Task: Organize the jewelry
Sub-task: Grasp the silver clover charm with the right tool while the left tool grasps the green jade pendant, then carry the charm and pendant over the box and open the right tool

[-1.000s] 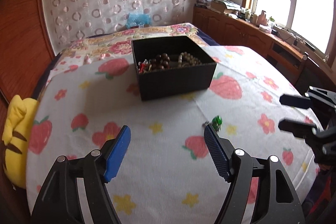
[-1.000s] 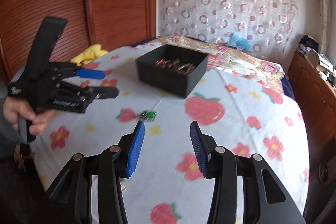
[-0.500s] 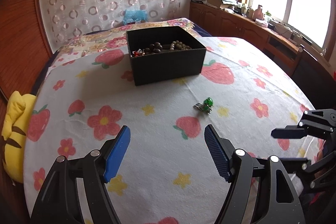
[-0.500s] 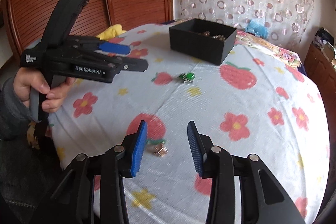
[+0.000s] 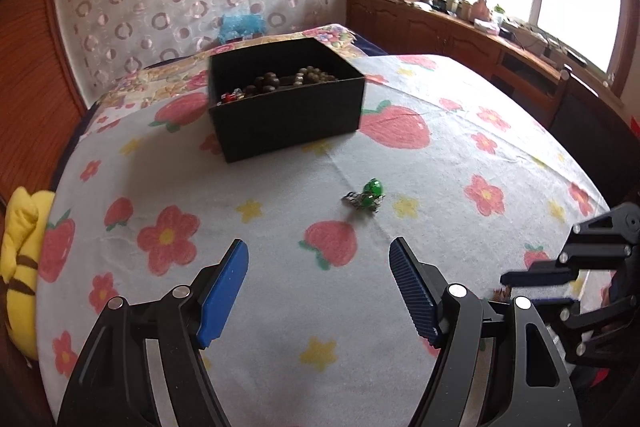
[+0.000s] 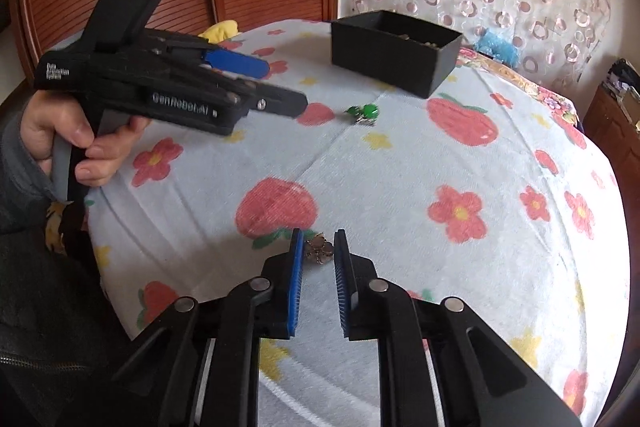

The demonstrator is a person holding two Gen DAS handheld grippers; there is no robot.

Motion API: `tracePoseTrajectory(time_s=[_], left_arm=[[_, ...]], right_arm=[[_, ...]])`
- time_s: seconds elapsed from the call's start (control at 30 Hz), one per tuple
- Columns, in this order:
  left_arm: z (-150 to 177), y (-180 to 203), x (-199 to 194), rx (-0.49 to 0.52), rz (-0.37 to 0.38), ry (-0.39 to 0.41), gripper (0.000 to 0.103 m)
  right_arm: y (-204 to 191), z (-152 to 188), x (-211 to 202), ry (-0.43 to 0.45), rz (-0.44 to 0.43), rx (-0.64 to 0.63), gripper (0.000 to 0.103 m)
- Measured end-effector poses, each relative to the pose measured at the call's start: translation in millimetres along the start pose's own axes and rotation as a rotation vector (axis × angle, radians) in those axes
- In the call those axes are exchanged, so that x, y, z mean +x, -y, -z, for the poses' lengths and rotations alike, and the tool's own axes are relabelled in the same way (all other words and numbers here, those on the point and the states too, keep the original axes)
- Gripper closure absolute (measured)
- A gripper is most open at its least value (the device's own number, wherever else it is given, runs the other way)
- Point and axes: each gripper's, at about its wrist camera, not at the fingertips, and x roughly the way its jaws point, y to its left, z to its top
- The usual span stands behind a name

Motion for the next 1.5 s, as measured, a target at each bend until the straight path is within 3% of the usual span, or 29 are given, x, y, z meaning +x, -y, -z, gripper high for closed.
tracePoseTrajectory(time_s=[0.23, 0.37, 0.7, 0.8, 0.87, 0.97, 1.5], left_arm=[[-19, 17, 17, 0.057, 0.029, -0.015, 0.033], [-28, 20, 26, 0.057, 0.046, -0.024, 0.050], [-34, 29, 51, 0.098, 0.016, -0.073, 0.065], [-33, 29, 50, 0.093, 0.035, -0.070, 0.076], [-33, 29, 49, 0.093, 0.048, -0.071, 0.088], [-33, 28, 40, 0.084, 0.063, -0.043, 0.093], [-63, 4, -4, 0.033, 0.017, 0.087, 0.093]], right_arm=[[28, -10, -10, 0.045, 0.074, 0.056, 0.086], [40, -13, -11, 0.055, 0.093, 0.078, 0.086], [48, -14, -12, 0.072, 0.093, 0.094, 0.086], [49, -15, -11, 0.073, 0.093, 0.096, 0.086], [50, -17, -10, 0.075, 0.092, 0.098, 0.086], [54, -20, -10, 0.082, 0.095, 0.102, 0.086], [81, -62, -7, 0.161, 0.120, 0.132, 0.086]])
